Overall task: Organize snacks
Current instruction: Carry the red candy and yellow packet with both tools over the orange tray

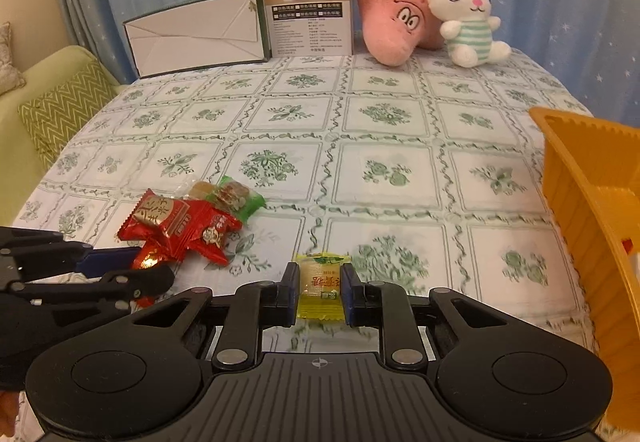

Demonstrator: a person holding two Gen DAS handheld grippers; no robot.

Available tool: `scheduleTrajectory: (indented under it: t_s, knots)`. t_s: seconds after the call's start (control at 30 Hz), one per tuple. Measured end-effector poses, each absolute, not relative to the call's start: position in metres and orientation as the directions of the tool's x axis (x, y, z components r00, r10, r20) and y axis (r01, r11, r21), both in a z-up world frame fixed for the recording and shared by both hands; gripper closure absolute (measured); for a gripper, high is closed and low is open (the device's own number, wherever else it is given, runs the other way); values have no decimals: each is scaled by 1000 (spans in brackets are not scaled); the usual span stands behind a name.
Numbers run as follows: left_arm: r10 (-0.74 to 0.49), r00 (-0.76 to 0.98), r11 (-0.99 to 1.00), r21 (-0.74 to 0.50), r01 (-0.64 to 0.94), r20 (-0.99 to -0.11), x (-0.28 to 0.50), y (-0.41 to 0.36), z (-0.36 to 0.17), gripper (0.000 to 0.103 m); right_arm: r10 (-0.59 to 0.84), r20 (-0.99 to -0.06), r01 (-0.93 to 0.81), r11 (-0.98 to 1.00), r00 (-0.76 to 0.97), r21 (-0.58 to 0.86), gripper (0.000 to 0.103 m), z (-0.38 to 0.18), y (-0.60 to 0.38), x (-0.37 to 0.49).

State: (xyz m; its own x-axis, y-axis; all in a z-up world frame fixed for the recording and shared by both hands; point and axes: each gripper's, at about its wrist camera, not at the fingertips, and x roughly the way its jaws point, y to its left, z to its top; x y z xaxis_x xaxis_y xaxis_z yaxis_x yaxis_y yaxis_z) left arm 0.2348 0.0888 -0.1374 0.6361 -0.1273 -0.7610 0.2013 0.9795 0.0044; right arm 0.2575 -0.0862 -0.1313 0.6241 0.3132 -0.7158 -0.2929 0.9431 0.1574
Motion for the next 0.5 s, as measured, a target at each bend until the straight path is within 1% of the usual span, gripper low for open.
scheduleTrajectory:
  t_s: [0.2,0.37,0.5]
  knots:
    - [-184,629,980,-90,179,-755,223,87,-129,84,314,-714,-271,946,626,178,82,-124,-101,235]
    - [-205,642,974,-89,208,-739,204,69,-114,84,308,-707,-253,949,637,187,82,-110,-118,212]
    - [-216,649,974,-114,196,-729,182,55,-104,84,298,-701,-215,954,648,207,82,-95,-140,191]
